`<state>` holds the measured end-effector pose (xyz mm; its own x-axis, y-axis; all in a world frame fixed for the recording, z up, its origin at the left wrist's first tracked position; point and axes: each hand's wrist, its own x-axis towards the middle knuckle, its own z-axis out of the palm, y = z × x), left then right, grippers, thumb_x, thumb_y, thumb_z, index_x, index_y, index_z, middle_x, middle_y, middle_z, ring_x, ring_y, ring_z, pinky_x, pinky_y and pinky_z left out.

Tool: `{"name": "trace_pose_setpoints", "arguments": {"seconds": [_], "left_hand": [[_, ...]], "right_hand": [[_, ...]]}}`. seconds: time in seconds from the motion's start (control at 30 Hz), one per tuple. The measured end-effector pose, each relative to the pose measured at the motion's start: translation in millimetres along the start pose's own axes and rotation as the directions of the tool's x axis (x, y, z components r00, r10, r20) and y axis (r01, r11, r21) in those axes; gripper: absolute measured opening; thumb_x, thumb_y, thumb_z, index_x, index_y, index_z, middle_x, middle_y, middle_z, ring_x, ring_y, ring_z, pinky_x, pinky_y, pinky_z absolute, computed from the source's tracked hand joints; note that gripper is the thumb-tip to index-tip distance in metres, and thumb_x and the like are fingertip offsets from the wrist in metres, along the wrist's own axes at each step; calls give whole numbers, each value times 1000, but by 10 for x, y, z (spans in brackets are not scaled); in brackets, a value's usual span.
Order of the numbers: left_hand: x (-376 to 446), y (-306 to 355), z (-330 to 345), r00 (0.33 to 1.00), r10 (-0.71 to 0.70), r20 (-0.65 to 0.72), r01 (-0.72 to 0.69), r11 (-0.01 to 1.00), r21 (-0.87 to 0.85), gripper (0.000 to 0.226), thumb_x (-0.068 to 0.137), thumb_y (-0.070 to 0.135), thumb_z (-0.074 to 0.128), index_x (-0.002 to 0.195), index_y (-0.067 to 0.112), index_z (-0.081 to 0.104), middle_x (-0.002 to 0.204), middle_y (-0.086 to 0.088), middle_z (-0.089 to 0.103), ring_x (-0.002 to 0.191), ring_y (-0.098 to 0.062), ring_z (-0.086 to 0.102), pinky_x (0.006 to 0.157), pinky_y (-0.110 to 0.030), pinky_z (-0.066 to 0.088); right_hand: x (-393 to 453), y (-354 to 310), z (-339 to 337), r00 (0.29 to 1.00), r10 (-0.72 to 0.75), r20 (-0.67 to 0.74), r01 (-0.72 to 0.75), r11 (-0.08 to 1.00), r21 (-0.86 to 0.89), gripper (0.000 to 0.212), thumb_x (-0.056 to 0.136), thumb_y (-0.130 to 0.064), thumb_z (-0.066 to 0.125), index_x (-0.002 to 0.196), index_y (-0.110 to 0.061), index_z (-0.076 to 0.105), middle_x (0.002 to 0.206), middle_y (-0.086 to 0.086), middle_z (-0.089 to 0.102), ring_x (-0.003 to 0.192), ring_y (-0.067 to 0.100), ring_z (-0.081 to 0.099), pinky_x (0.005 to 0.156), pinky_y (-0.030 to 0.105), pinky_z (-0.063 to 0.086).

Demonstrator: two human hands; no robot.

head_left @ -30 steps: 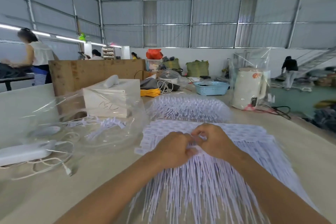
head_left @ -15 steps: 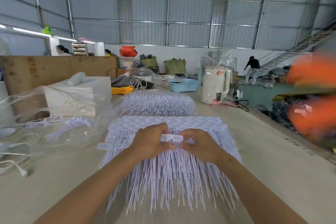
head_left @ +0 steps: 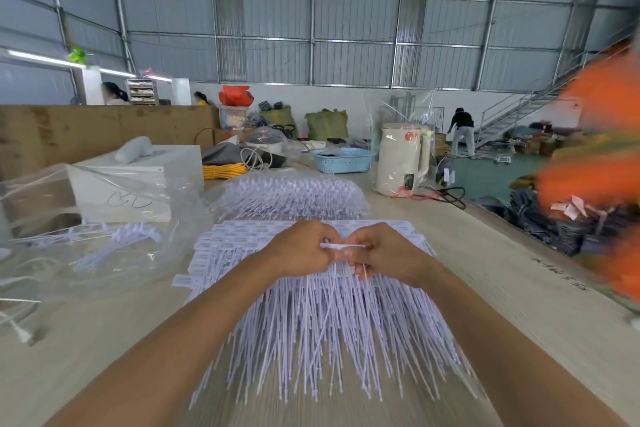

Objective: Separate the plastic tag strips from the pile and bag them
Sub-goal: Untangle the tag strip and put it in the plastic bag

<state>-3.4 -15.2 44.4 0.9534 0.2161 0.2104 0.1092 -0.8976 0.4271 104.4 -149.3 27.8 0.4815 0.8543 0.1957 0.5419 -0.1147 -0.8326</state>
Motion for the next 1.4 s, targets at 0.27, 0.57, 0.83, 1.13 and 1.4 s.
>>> {"name": "trace_pose_setpoints", "arguments": {"seconds": [0.27,0.57,0.83,1.13,1.4], "left_hand": [[147,2,16,975,-224,1,208,904,-374,16,83,2,56,78,4,71,71,-5,63,68,-17,57,73,-30,52],[161,-120,-103,919,-354,172,388,743,-545,27,89,3,53,65,6,65,38,1,43,40,-13,30,44,-20,19],[102,-70,-90,959,-275,66,264,788,-557,19,90,-4,51,97,-2,68,73,-6,63,62,-13,54,54,-19,42],[6,-7,-78,982,-27,186,112,877,-467,31,86,-12,56,116,-4,56,84,-8,62,74,-15,55,66,-20,46],[-4,-128,-103,979,-35,202,147,806,-573,50,75,-13,68,107,12,39,81,-7,56,72,-16,58,76,-29,49]], "right_hand": [[93,-64,80,967,-228,-112,167,903,-397,37,84,-6,65,55,-27,56,47,-14,53,46,6,56,54,18,42],[36,39,103,760,-622,-190,300,594,-746,11,73,13,65,68,3,62,67,15,61,60,29,59,53,30,47],[69,161,-49,942,68,-329,53,937,347,22,98,-12,44,78,-5,48,67,6,44,51,9,49,51,22,51],[101,60,3,998,-59,-2,58,981,186,30,77,-2,73,70,-12,45,60,-1,36,50,6,37,47,16,31],[43,-43,-13,999,7,49,-10,999,46,12,79,-9,73,78,-8,61,62,-8,49,52,3,44,51,14,38]]}}
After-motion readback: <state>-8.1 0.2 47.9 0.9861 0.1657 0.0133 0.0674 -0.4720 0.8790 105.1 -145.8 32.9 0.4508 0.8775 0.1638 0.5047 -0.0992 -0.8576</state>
